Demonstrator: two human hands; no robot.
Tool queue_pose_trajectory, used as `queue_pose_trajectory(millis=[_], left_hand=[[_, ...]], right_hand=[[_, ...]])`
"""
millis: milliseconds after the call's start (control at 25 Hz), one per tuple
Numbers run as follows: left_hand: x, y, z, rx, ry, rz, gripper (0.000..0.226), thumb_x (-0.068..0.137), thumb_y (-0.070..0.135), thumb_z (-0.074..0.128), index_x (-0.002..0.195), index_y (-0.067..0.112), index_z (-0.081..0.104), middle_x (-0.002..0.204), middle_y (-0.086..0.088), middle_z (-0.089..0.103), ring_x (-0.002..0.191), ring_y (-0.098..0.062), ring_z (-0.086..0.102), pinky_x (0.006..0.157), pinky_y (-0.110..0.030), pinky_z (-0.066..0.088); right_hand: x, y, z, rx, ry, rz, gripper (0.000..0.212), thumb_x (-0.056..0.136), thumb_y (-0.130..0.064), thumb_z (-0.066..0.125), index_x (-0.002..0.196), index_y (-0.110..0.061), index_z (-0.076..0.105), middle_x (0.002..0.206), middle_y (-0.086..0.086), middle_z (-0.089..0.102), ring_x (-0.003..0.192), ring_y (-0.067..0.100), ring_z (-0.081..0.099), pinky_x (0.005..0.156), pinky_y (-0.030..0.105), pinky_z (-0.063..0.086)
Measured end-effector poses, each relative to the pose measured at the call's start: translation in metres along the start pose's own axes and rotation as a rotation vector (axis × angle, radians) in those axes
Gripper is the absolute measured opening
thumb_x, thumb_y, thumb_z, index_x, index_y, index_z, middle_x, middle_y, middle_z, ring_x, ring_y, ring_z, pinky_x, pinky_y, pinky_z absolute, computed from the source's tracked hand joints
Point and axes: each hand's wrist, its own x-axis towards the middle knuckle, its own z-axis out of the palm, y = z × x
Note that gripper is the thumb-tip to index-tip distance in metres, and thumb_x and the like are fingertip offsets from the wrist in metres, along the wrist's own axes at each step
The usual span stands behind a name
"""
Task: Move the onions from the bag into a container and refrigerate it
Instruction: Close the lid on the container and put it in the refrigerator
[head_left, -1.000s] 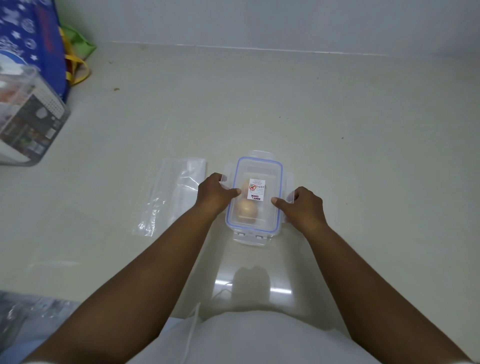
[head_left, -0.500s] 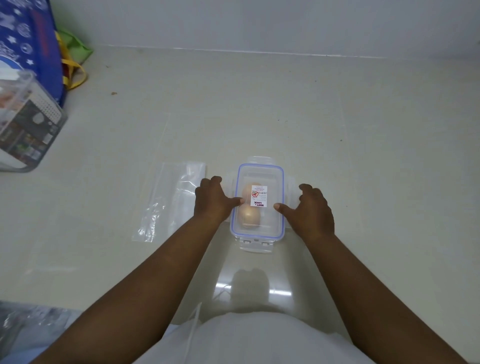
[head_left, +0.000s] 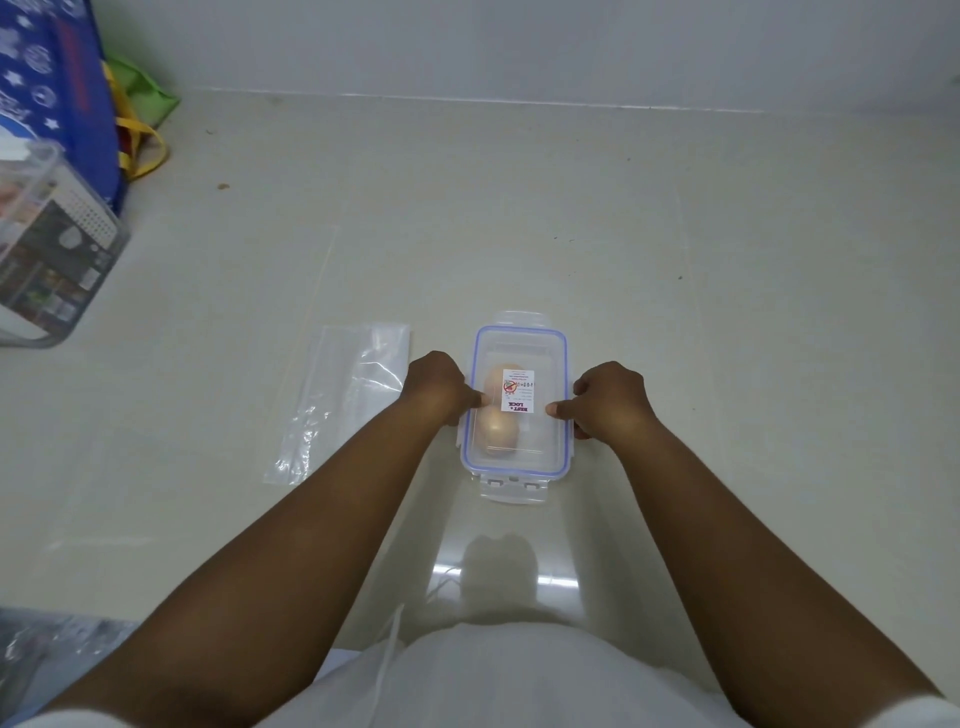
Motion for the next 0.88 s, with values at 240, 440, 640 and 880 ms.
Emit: queue_pose_trajectory(millis=[240,440,640,880], left_hand=[[0.006,0.0,-0.001,-0.117,-0.058,-0.057,0.038,0.069,0.018,0.086,0.097,0.0,0.067,0.093,-0.016,0.071,0.079,-0.032,0.072,0.077,-0.044,0.062],[0.011,-0.005,0.0,-0.202,-0.075,-0.07,0.025,0.069,0.015,0.086,0.08,0.007,0.065,0.082,-0.012,0.071,0.07,-0.027,0.072,0.071,-0.04,0.062],[0.014,-0.007,0.0,-0.276,-0.098,-0.091,0.023,0.071,0.012,0.084,0.078,0.009,0.062,0.08,-0.009,0.069,0.069,-0.024,0.071,0.052,-0.029,0.056],[0.015,-0.014,0.003,-0.387,-0.141,-0.103,0.018,0.076,0.007,0.079,0.088,0.003,0.066,0.089,-0.014,0.071,0.076,-0.027,0.072,0.062,-0.034,0.06]], right_hand=[[0.002,-0.003,-0.001,0.168,-0.052,0.069,0.034,0.062,-0.016,0.089,0.066,-0.017,0.055,0.07,0.008,0.069,0.064,0.031,0.074,0.071,0.044,0.062],[0.003,0.0,0.0,0.216,-0.051,0.09,0.032,0.064,-0.015,0.088,0.067,-0.019,0.056,0.072,0.007,0.07,0.062,0.028,0.074,0.068,0.042,0.063],[0.005,0.004,0.004,0.34,-0.069,0.121,0.026,0.067,-0.01,0.086,0.074,-0.019,0.061,0.078,0.006,0.072,0.062,0.024,0.074,0.05,0.031,0.059],[0.007,0.006,0.008,0.348,-0.058,0.126,0.026,0.069,-0.013,0.085,0.076,-0.02,0.061,0.081,0.006,0.071,0.066,0.025,0.073,0.056,0.034,0.061]])
